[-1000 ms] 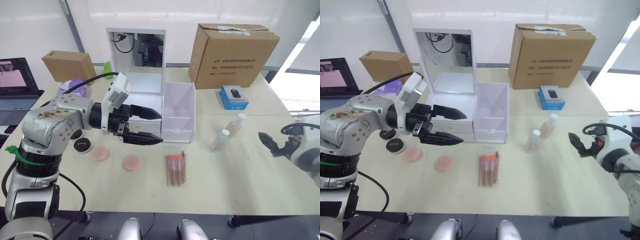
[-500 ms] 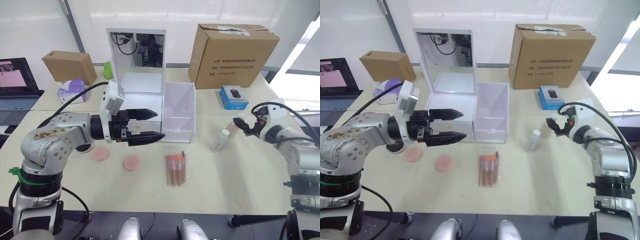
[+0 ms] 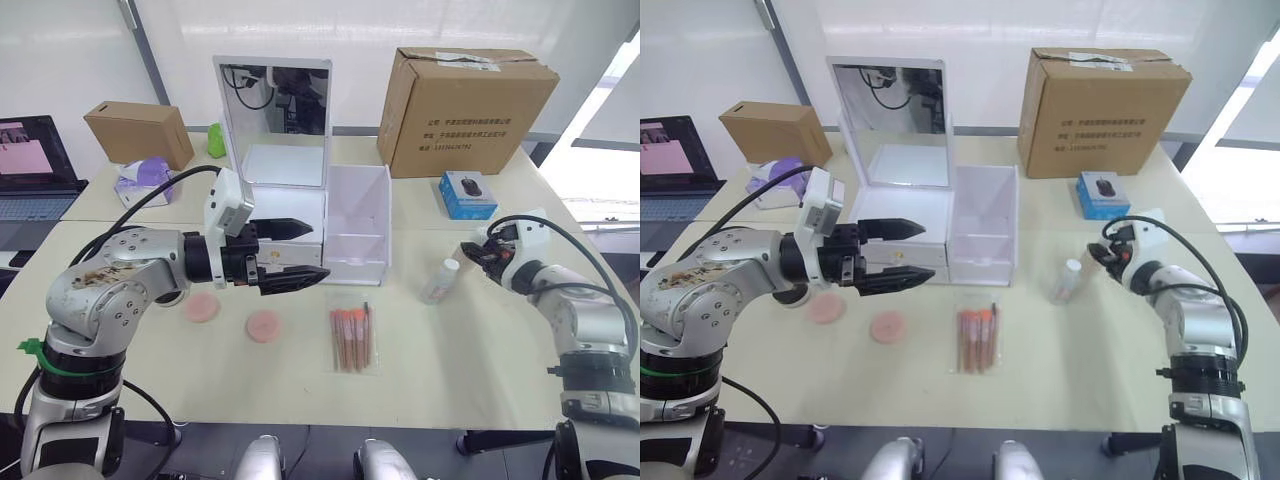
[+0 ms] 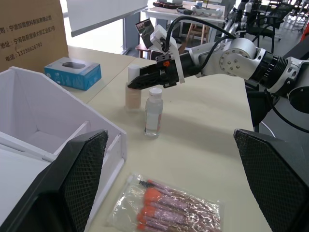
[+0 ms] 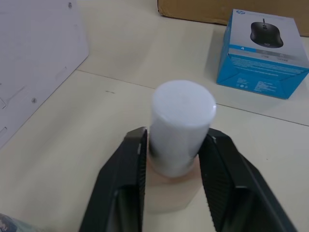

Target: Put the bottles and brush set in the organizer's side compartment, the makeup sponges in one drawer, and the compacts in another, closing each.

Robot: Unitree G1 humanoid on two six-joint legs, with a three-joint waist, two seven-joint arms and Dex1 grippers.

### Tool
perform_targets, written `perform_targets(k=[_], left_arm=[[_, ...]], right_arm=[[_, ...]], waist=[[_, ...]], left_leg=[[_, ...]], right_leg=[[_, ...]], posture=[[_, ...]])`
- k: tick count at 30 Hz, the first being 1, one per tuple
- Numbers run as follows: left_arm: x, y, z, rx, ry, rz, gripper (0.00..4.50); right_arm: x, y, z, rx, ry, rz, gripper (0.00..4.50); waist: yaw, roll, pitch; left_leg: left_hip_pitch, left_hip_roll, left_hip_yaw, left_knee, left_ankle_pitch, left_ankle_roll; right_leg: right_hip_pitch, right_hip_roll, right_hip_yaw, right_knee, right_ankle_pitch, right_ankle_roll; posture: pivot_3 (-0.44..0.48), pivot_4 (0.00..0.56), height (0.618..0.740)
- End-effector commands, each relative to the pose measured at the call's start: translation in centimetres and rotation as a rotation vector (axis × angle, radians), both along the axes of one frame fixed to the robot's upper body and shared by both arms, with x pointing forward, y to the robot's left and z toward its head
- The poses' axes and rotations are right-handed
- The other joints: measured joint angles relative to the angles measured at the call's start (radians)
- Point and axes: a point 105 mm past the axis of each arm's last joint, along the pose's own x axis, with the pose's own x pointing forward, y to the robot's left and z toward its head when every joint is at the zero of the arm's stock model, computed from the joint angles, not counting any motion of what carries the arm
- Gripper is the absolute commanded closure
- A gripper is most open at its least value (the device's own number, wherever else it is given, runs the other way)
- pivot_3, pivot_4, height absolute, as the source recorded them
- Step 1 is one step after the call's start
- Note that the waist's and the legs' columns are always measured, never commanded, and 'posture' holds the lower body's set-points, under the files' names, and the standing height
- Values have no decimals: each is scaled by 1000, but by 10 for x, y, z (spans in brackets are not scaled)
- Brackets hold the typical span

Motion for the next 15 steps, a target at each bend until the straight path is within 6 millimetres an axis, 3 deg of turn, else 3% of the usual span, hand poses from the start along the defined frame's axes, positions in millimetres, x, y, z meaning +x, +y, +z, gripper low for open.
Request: perform_targets(k=[1, 5, 10, 12, 15], left_arm=[[1, 0, 8, -12, -39, -4, 0], [5, 8, 5, -23, -32, 30, 0], [8, 19, -5, -12, -34, 84, 0], [7, 20, -8, -14, -29, 86, 0], [6, 20, -11, -17, -27, 89, 0]], right_arm=[[-3, -1, 28, 14, -106, 8, 3449], [-8, 4, 55, 13, -185, 29, 3449], [-19, 40, 104, -10, -254, 201, 3449], [-19, 43, 107, -23, -225, 209, 3449], [-17, 23, 84, -64, -114, 138, 3449]], waist=[[-1, 0, 0], [-1, 2, 1], [-7, 6, 3], [-5, 6, 3], [4, 4, 3]], left_leg=[[0, 0, 0, 0, 0, 0], [0, 0, 0, 0, 0, 0], [0, 0, 0, -1, 0, 0], [0, 0, 0, -1, 0, 0], [0, 1, -1, -1, 0, 0]], right_leg=[[0, 0, 0, 0, 0, 0], [0, 0, 0, 0, 0, 0], [-1, 0, 1, 0, 0, 0], [-2, 1, 2, 0, 0, 0], [-1, 1, 1, 0, 0, 0]], posture=[[0, 150, 740], [0, 150, 740], [0, 150, 740], [0, 150, 740], [0, 150, 740]])
